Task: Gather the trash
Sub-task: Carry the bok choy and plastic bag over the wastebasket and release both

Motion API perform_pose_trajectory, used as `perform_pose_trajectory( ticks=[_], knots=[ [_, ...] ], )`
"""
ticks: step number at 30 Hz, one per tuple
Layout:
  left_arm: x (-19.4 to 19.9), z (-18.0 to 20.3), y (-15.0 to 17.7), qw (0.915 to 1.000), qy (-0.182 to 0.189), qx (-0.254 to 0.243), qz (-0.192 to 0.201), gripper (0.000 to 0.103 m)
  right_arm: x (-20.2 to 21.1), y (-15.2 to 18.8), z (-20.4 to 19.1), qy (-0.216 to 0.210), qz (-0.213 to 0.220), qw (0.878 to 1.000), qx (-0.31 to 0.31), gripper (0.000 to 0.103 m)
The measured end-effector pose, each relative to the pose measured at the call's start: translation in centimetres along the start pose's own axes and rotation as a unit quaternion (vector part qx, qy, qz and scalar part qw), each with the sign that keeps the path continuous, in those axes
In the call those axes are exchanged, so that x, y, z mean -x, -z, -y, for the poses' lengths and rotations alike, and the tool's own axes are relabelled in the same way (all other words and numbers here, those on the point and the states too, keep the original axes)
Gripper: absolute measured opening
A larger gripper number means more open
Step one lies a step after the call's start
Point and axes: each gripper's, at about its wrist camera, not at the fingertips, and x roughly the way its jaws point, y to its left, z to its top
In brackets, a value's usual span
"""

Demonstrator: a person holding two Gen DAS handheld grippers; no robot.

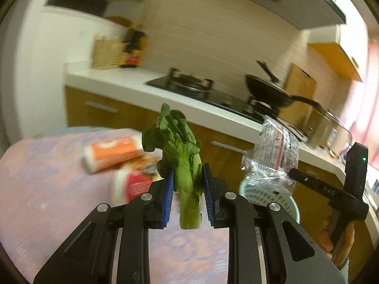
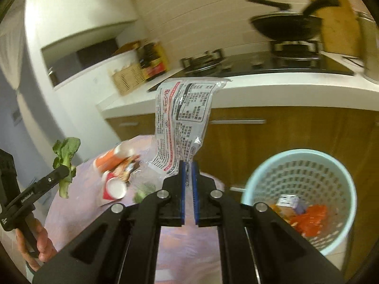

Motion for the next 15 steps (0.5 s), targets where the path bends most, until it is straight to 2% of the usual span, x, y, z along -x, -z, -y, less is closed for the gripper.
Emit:
perform_pose_trajectory(
  ticks=[9, 15],
  knots=[
    [-7.6, 9.3, 0.7, 0.9949, 0.067, -0.056, -0.050, 0.022, 1.7, 0.1, 7.7, 0.056, 0.012, 0.997, -0.052, 0.004],
    [-13.2, 14.4, 2.4, 0.9852, 0.098, -0.095, -0.104, 0.022, 2.2, 0.7, 11.7, 0.091, 0.015, 0.993, -0.075, 0.004]
  ],
)
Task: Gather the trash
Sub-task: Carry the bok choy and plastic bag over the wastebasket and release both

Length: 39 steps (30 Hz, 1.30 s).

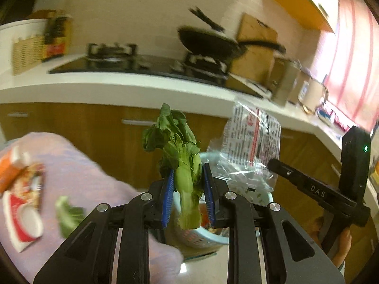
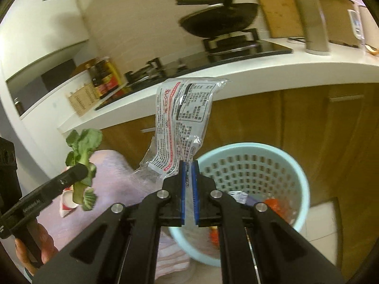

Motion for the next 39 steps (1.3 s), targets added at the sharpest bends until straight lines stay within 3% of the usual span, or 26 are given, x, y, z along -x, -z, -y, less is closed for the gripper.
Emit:
perform_pose_trajectory(
  ticks=[4, 7, 10, 13, 15, 16, 20, 21, 25, 29, 39],
  knots=[
    [-3.7, 2.3, 0.2, 0.9992, 0.005, -0.029, -0.029, 0.022, -0.6, 0.4, 2.5, 0.021, -0.001, 1.000, -0.017, 0.004],
    [-6.1, 3.1, 0.5, 0.9979, 0.005, -0.040, -0.051, 0.022, -1.8, 0.8, 4.1, 0.038, -0.021, 0.999, -0.025, 0.004],
    [-8.5, 3.6, 0.7, 0.9964, 0.009, -0.042, -0.074, 0.022, -3.2, 1.2, 5.1, 0.086, -0.044, 0.995, -0.027, 0.004],
    [-10.0, 3.9, 0.8, 0.9948, 0.014, -0.045, -0.091, 0.023, -4.2, 1.7, 5.8, 0.095, -0.066, 0.993, -0.033, 0.004],
    [-10.8, 4.1, 0.9, 0.9940, 0.006, -0.050, -0.097, 0.028, -4.7, 1.8, 6.2, 0.109, -0.075, 0.990, -0.038, 0.005],
    [-11.0, 4.3, 0.9, 0.9938, 0.001, -0.053, -0.098, 0.038, -5.1, 1.9, 6.5, 0.118, -0.084, 0.988, -0.043, 0.006],
    [-10.9, 4.8, 0.9, 0.9931, -0.003, -0.064, -0.098, 0.064, -6.2, 2.3, 7.5, 0.123, -0.107, 0.985, -0.053, 0.009],
    [-11.0, 4.8, 1.0, 0.9926, -0.001, -0.065, -0.103, 0.066, -6.3, 2.3, 7.6, 0.121, -0.109, 0.985, -0.054, 0.009],
    [-10.8, 4.6, 1.4, 0.9923, -0.004, -0.063, -0.106, 0.066, -6.2, 2.2, 7.5, 0.116, -0.108, 0.986, -0.057, 0.011],
    [-9.7, 3.8, 1.5, 0.9934, -0.008, -0.052, -0.102, 0.066, -5.7, 2.0, 7.3, 0.120, -0.099, 0.987, -0.051, 0.049],
    [-3.8, 0.9, 1.9, 0.9978, -0.028, -0.020, -0.057, 0.066, -4.1, 1.6, 2.8, 0.077, -0.069, 0.995, -0.004, 0.050]
  ],
)
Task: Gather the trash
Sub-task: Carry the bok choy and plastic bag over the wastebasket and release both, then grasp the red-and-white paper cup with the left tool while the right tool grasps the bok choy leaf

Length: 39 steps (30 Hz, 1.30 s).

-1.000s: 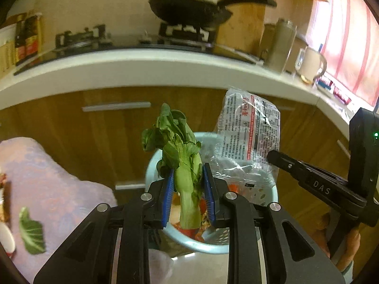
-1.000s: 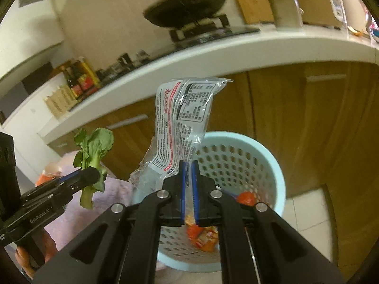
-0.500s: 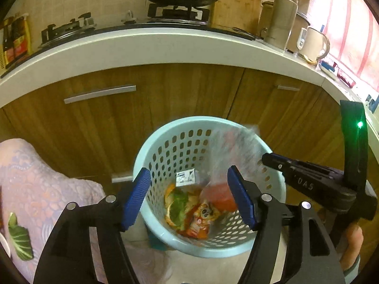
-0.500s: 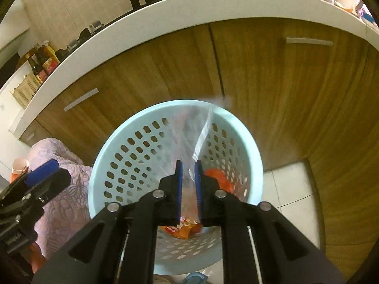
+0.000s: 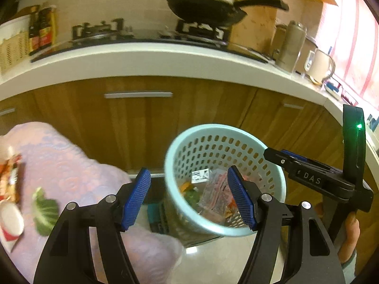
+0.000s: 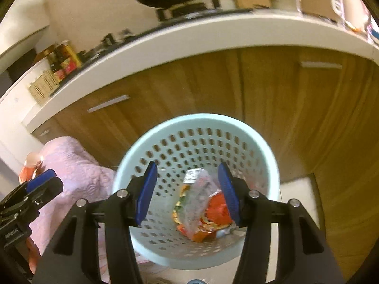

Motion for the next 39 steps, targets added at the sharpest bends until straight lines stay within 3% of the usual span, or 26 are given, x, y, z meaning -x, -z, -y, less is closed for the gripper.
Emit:
perform_pose_trajectory(
  ticks=[9, 13, 23, 26, 29, 32, 39],
  knots=[
    [6.6, -4.2, 1.4, 0.9972, -0.040, 0.036, 0.052, 0.069, 1.2, 1.4, -8.2, -0.054, 0.018, 0.994, 0.098, 0.050],
    [9.2, -6.3, 2.2, 0.9934, -0.075, 0.050, 0.071, 0.071, 1.4, 2.4, -11.3, -0.084, 0.016, 0.989, 0.120, 0.050],
    [16.1, -16.7, 5.8, 0.9683, -0.170, 0.148, 0.109, 0.073, 0.1, 4.8, -20.0, -0.150, 0.006, 0.975, 0.167, 0.050],
    [16.7, -19.7, 6.8, 0.9652, -0.164, 0.176, 0.102, 0.076, -0.6, 5.2, -23.0, -0.164, 0.004, 0.970, 0.179, 0.050],
    [15.6, -22.4, 7.8, 0.9645, -0.136, 0.211, 0.081, 0.077, -1.3, 5.7, -25.0, -0.169, 0.002, 0.967, 0.191, 0.052],
    [13.8, -23.0, 8.2, 0.9694, -0.107, 0.214, 0.054, 0.080, -2.6, 6.3, -27.1, -0.168, -0.012, 0.963, 0.208, 0.054],
    [11.1, -23.4, 7.5, 0.9730, -0.094, 0.210, 0.021, 0.087, -4.5, 6.2, -28.4, -0.176, -0.054, 0.957, 0.222, 0.058]
  ],
)
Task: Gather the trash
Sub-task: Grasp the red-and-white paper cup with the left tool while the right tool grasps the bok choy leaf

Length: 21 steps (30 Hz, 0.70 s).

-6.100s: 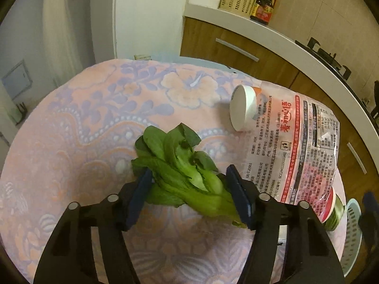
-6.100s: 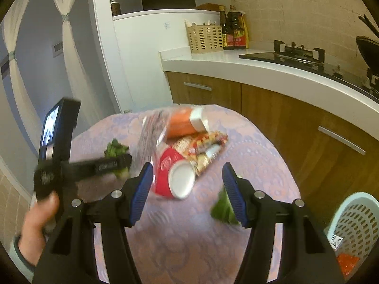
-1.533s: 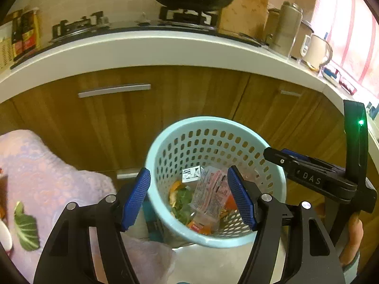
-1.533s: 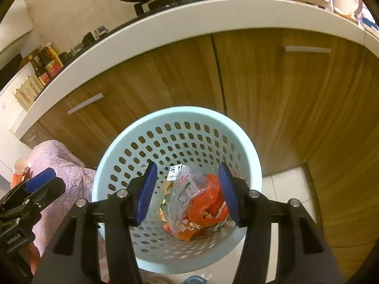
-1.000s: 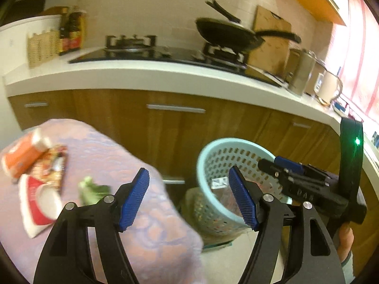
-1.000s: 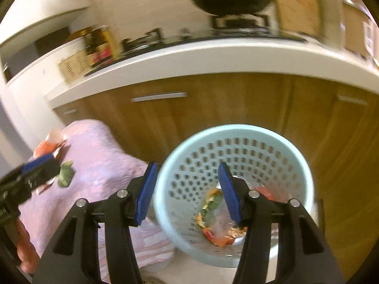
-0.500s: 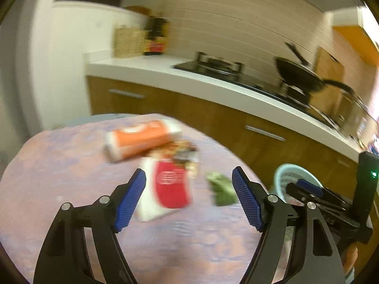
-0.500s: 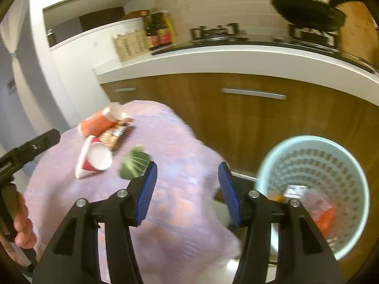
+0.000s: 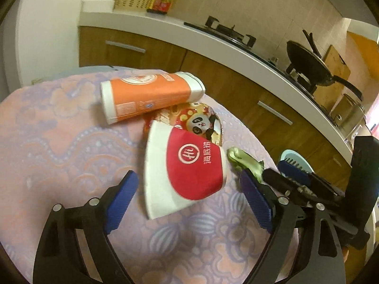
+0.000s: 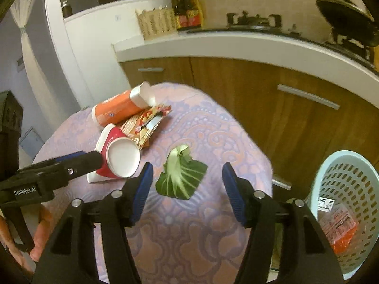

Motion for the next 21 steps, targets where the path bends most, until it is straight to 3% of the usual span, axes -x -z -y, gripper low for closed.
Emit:
perform_pose_trajectory(
  ticks=[6, 8, 9, 15, 18, 21],
  knots=[
    [-2.3, 0.6, -0.4, 0.9994, -0.019, -0.013, -0.024, 0.087, -0.6, 0.0, 1.5, -0.014, -0.014, 0.999, -0.036, 0.058],
    [-2.6, 0.6, -0.4, 0.9994, -0.022, -0.014, -0.021, 0.080, -0.8, 0.0, 1.6, -0.018, -0.021, 0.999, -0.038, 0.058],
    [-2.7, 0.5, -0.4, 0.9993, -0.028, -0.013, -0.021, 0.075, -0.9, -0.1, 1.5, -0.015, -0.024, 0.999, -0.035, 0.058],
    [-1.6, -0.3, 0.0, 0.9997, -0.023, 0.002, -0.009, 0.075, -1.7, -0.7, -0.5, 0.012, -0.036, 0.999, 0.008, 0.058],
    [-0.6, -1.4, 0.4, 0.9995, -0.022, 0.022, 0.004, 0.074, -3.1, -1.1, -1.4, 0.025, -0.063, 0.997, 0.026, 0.058],
    [0.0, -2.5, 0.4, 0.9989, -0.003, 0.046, 0.013, 0.074, -3.7, -1.3, -2.1, 0.035, -0.072, 0.996, 0.042, 0.058]
  ],
)
